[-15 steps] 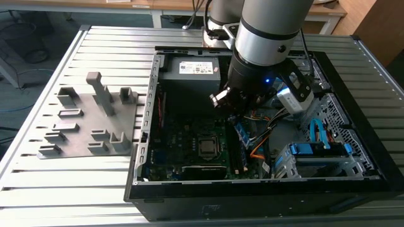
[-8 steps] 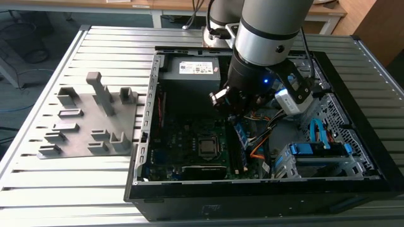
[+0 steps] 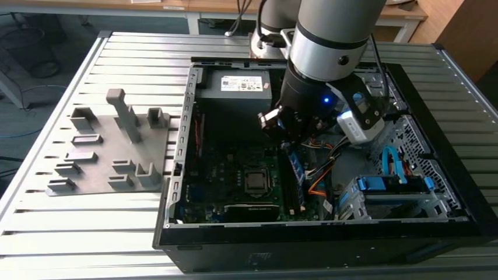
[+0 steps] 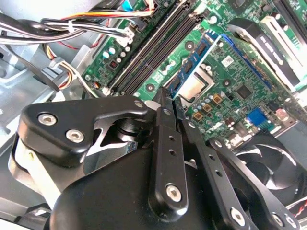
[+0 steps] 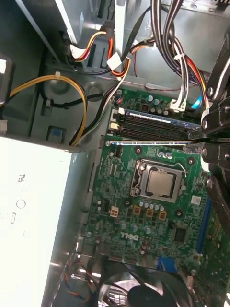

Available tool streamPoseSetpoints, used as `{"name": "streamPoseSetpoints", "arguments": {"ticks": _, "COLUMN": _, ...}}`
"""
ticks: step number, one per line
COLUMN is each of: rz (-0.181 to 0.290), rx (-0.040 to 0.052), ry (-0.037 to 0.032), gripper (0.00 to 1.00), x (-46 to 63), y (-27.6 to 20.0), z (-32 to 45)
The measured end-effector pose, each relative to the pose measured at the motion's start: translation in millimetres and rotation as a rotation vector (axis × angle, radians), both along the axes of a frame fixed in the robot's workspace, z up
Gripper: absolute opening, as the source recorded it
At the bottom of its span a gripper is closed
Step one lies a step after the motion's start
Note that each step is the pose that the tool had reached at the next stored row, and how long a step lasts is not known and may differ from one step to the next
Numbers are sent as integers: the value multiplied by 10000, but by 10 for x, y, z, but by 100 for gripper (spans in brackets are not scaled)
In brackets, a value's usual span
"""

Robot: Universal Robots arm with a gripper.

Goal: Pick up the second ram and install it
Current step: 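Insert the second ram into the second slot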

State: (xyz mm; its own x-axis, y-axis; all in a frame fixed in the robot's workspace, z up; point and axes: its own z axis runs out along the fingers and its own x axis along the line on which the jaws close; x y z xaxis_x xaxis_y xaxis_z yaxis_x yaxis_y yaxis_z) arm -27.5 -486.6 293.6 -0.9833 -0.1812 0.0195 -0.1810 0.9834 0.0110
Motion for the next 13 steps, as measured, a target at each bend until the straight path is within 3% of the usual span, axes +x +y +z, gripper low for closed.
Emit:
{"name": "streamPoseSetpoints", "arguments": {"ticks": 8, "rz": -533, "rx": -37, "ry": 1, "gripper": 14, "x": 0, "y": 0, "z": 0}}
{"name": "streamPoseSetpoints", "arguments": {"ticks": 13, "rz": -634, "rx": -39, "ry": 1, "gripper": 14, "x": 0, "y": 0, "z": -1}}
